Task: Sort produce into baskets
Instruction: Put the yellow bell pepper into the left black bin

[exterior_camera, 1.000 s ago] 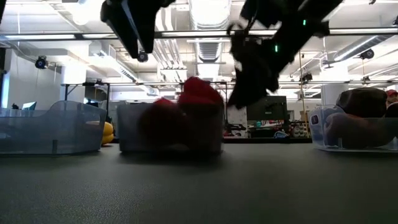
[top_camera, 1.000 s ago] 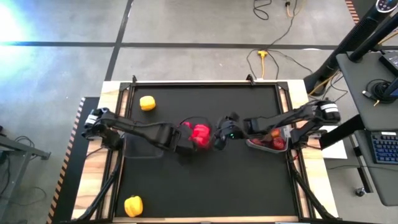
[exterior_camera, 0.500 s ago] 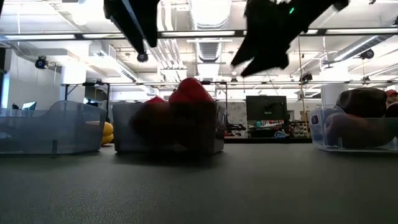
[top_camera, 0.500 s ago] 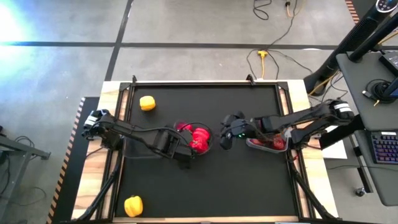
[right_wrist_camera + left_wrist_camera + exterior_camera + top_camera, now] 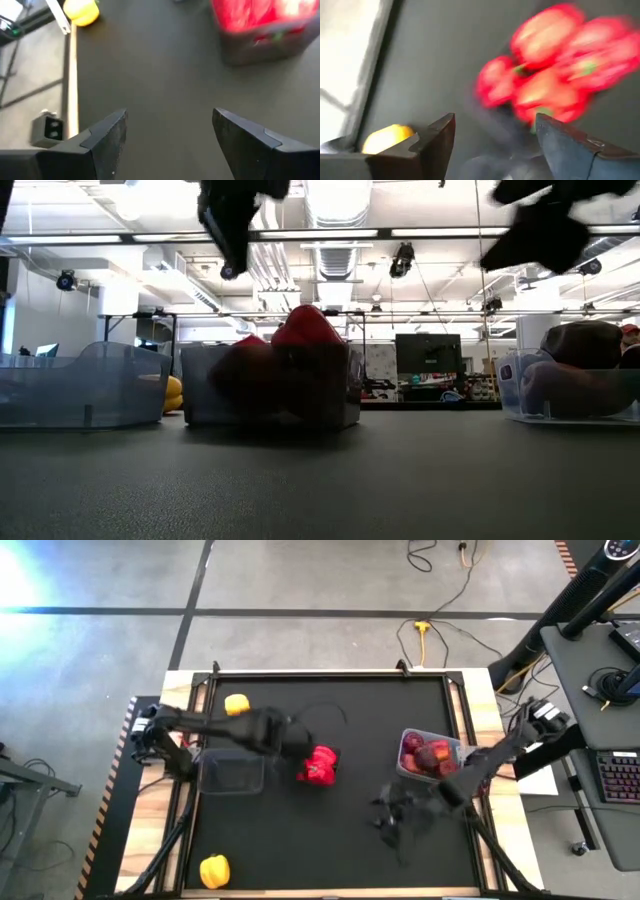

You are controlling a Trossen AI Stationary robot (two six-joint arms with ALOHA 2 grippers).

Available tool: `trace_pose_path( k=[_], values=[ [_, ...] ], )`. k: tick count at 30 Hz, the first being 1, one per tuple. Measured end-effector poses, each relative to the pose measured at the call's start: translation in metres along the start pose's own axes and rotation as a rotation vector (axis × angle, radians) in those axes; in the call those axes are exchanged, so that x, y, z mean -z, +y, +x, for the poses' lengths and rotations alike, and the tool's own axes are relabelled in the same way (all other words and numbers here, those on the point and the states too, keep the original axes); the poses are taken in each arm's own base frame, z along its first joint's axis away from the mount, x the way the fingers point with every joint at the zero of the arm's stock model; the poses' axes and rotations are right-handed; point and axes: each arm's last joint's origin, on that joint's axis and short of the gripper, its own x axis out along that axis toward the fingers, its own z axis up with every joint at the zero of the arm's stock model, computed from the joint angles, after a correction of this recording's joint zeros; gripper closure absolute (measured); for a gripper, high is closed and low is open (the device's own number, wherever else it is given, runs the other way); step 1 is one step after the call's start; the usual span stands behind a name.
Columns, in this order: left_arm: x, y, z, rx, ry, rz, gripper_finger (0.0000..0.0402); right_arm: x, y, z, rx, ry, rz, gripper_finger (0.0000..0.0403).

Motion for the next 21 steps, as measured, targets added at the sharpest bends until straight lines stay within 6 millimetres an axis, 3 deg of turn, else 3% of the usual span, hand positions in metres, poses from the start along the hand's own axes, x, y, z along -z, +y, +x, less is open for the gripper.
trace_pose_path(
  k=[5, 11, 15, 21],
  values=[
    [0.008, 0.061, 0.021, -0.106, 0.245, 0.11, 0.0167, 0.038, 0.026, -0.003, 0.002, -0.05, 0.121, 0.0107],
    [0.027, 0.117, 0.062, -0.113, 0.389, 0.157, 0.0176, 0.074, 0.047, 0.0, -0.072, 0.017, 0.332, 0.0087],
    [0.048, 0.149, 0.081, -0.116, 0.495, 0.179, 0.0152, 0.096, 0.059, 0.012, -0.125, 0.034, 0.438, 0.0083],
    [0.079, 0.18, 0.096, -0.037, 0.615, 0.119, 0.0077, 0.114, 0.066, 0.041, -0.199, 0.074, 0.533, 0.0091]
  ],
)
